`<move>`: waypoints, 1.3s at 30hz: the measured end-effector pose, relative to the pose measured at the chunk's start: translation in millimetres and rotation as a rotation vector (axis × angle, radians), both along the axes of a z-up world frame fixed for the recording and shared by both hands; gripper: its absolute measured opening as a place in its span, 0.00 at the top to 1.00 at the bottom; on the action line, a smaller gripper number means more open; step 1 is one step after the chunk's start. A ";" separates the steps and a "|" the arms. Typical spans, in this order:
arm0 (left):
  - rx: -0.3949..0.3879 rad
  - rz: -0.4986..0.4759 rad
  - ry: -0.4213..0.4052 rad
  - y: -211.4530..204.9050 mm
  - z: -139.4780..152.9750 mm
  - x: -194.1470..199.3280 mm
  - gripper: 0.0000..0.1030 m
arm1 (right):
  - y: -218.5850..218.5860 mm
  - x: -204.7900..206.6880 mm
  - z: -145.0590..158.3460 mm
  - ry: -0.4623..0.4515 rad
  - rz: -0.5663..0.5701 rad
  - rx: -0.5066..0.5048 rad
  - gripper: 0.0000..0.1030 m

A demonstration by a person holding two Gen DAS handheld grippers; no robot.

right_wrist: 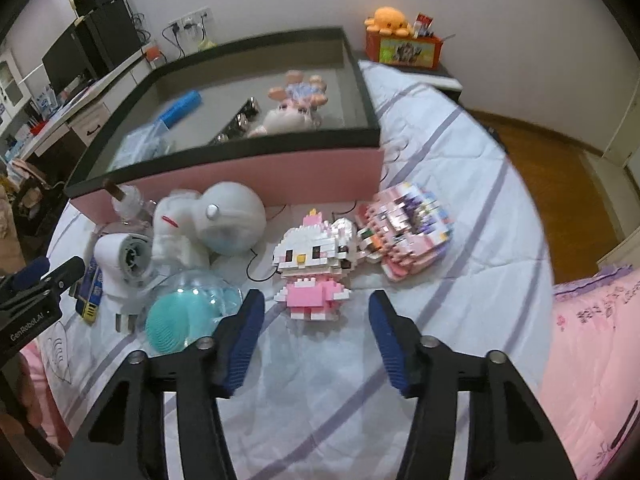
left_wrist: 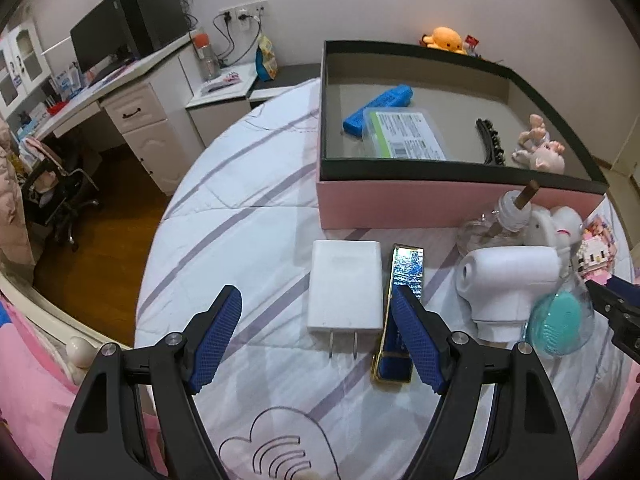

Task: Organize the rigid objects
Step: 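Grasp the white charger with left gripper while right grasps pink block cat, then lift the white charger and pink block cat and carry them toward the box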

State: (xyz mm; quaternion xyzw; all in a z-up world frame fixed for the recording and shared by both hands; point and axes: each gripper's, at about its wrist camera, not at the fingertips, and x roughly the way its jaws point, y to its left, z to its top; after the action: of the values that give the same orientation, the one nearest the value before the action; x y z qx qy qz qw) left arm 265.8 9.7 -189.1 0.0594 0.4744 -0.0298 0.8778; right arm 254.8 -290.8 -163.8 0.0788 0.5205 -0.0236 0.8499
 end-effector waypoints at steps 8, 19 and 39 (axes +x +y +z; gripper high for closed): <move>-0.004 0.009 -0.025 5.1 -6.7 8.5 0.06 | 10.0 15.1 -8.7 -0.024 0.023 -0.066 0.48; 0.020 -0.016 -0.013 10.6 -21.1 6.6 0.60 | 13.6 8.3 -8.2 -0.031 0.055 -0.075 0.57; 0.016 0.004 -0.009 6.9 -14.9 0.8 0.61 | 4.3 3.2 -0.5 -0.057 0.047 0.008 0.57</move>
State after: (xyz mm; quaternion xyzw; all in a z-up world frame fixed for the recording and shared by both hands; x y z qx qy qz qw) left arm 266.6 16.7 -204.1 0.0656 0.4709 -0.0239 0.8794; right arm 258.0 -286.5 -164.4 0.0707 0.4981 0.0006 0.8642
